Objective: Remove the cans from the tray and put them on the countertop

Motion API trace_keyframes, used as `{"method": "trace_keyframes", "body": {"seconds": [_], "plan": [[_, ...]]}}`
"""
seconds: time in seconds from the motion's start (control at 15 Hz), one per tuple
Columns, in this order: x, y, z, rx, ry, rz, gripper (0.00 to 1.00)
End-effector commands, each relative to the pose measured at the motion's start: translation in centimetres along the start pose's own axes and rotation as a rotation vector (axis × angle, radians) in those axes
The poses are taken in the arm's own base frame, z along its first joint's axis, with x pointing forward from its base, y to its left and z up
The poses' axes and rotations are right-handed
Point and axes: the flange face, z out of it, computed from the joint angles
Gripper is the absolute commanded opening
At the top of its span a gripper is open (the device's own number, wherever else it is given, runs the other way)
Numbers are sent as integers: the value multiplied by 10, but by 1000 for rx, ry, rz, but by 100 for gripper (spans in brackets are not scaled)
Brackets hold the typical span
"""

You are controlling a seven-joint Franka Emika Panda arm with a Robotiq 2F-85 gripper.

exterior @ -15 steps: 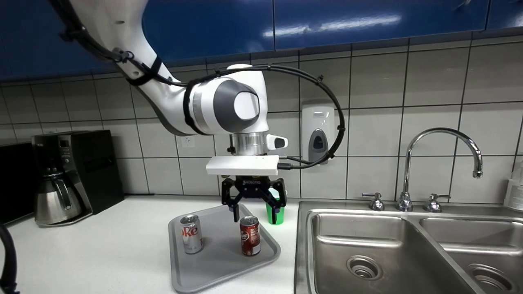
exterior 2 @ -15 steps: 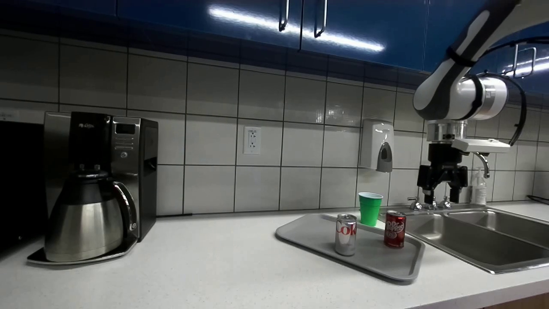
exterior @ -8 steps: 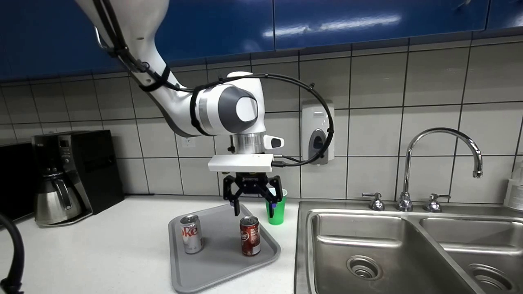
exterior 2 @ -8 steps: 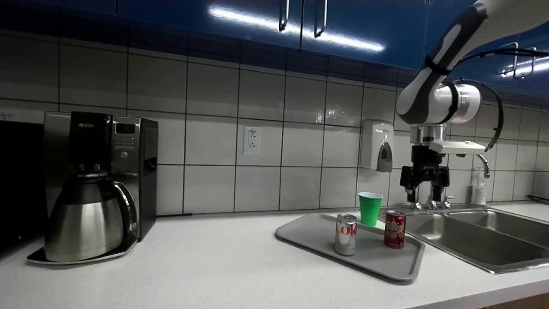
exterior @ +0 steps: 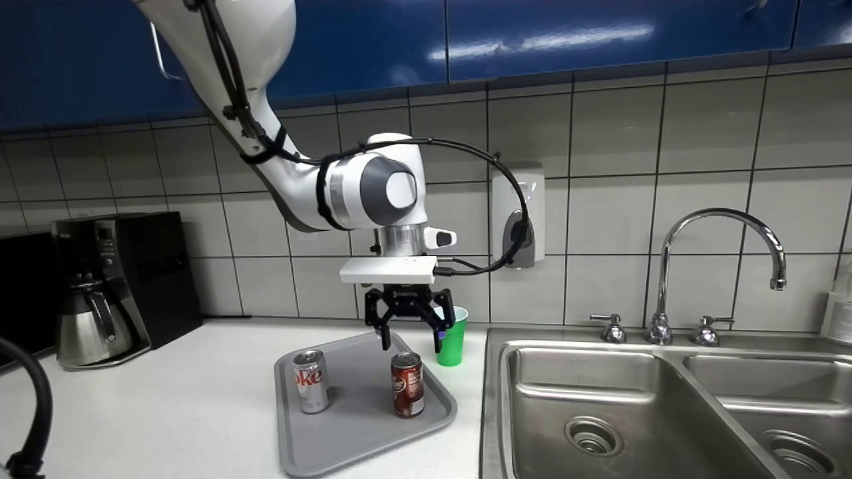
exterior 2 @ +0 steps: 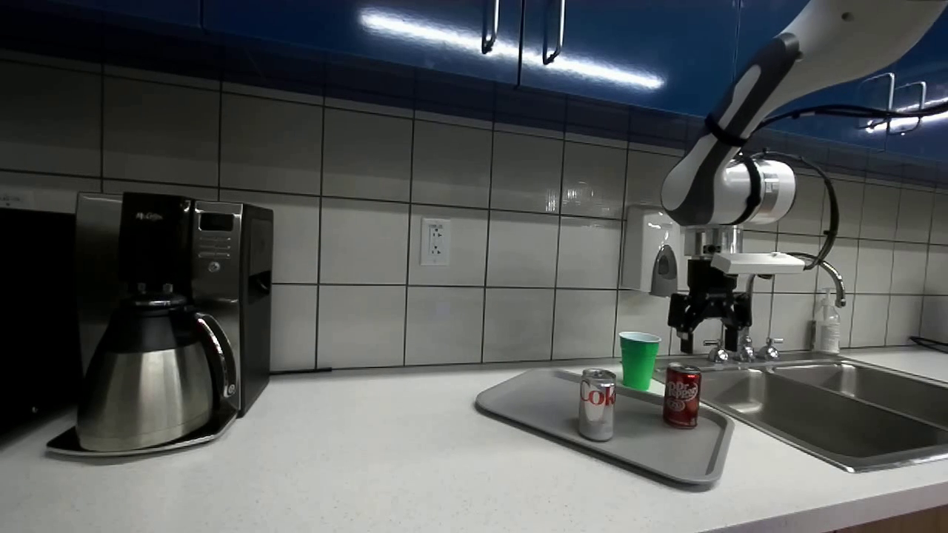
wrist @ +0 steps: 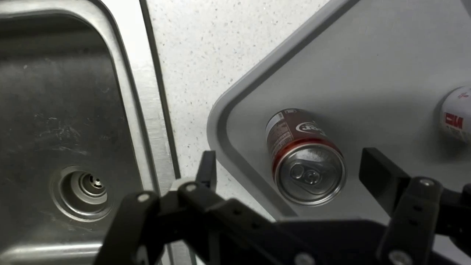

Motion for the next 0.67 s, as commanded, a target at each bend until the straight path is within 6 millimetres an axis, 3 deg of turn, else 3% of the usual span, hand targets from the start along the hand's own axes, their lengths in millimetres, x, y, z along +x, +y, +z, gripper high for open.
{"method": "trace_keyframes", "body": {"seconds": [0.0, 0.6], "plan": [[17, -5, 8, -3, 0, 23, 100], [33, -16, 31, -1, -24, -1, 100]]}}
